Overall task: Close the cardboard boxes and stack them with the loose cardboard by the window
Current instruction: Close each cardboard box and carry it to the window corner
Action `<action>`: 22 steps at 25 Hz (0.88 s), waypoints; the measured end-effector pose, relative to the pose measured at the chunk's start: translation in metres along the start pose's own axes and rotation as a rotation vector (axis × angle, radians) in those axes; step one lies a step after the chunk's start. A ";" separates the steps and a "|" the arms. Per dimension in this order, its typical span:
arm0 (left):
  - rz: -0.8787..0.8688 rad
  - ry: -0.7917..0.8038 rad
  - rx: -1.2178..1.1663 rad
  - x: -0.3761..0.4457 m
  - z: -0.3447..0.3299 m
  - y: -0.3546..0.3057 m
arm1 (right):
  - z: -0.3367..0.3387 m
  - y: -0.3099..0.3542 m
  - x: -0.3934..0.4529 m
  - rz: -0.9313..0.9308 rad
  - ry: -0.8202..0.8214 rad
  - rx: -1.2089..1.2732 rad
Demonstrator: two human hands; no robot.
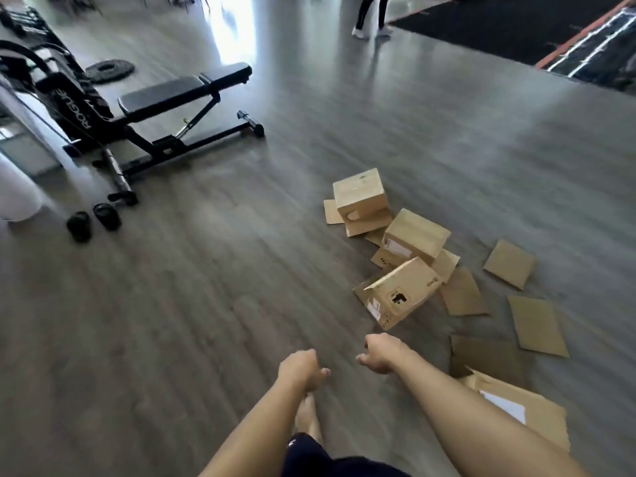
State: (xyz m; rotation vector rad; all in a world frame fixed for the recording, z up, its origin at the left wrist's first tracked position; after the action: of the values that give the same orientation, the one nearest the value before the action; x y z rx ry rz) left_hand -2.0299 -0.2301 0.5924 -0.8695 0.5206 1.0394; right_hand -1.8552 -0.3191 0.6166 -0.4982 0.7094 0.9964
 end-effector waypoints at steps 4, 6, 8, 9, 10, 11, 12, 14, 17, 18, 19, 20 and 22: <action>-0.006 0.010 0.001 0.071 0.088 -0.014 | 0.079 0.017 0.052 -0.034 -0.011 0.103; -0.027 -0.021 -0.005 0.105 0.129 -0.025 | 0.111 0.020 0.081 -0.027 -0.030 0.135; -0.024 -0.013 -0.005 0.130 0.155 -0.036 | 0.132 0.022 0.103 -0.031 0.013 0.140; -0.027 -0.005 0.002 0.146 0.168 -0.042 | 0.143 0.020 0.118 -0.034 0.019 0.132; -0.028 0.002 0.011 0.162 0.180 -0.050 | 0.154 0.015 0.136 -0.034 0.017 0.121; -0.027 0.005 0.017 0.179 0.193 -0.058 | 0.168 0.010 0.155 -0.031 0.017 0.117; -0.023 0.009 0.017 0.197 0.206 -0.066 | 0.182 0.004 0.175 -0.028 0.023 0.119; -0.003 0.015 0.027 0.235 0.231 -0.082 | 0.213 -0.010 0.220 -0.030 0.038 0.124; 0.006 0.008 0.018 0.275 0.279 -0.111 | 0.271 -0.028 0.271 -0.025 0.042 0.102; 0.016 -0.007 0.004 0.290 0.298 -0.120 | 0.291 -0.034 0.289 -0.021 0.043 0.105; 0.020 -0.030 0.002 0.305 0.317 -0.131 | 0.314 -0.039 0.307 -0.018 0.037 0.107; 0.011 -0.056 -0.007 0.321 0.334 -0.139 | 0.334 -0.043 0.324 -0.012 0.023 0.116; -0.005 -0.067 -0.009 0.349 0.368 -0.152 | 0.371 -0.044 0.354 -0.004 -0.006 0.131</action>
State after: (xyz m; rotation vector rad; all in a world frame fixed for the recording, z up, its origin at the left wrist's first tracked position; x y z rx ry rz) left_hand -1.7490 0.2185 0.6021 -0.8402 0.4576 1.0638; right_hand -1.5772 0.1138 0.6096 -0.3822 0.7621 0.9408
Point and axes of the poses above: each hand's wrist, its own x-axis towards the middle knuckle, its own z-axis out of the back of the hand, y = z × x, the point moved 1 cm from there along x, towards the middle knuckle, and after that the axes turned 15 degrees about -x, right-handed, at the moved point
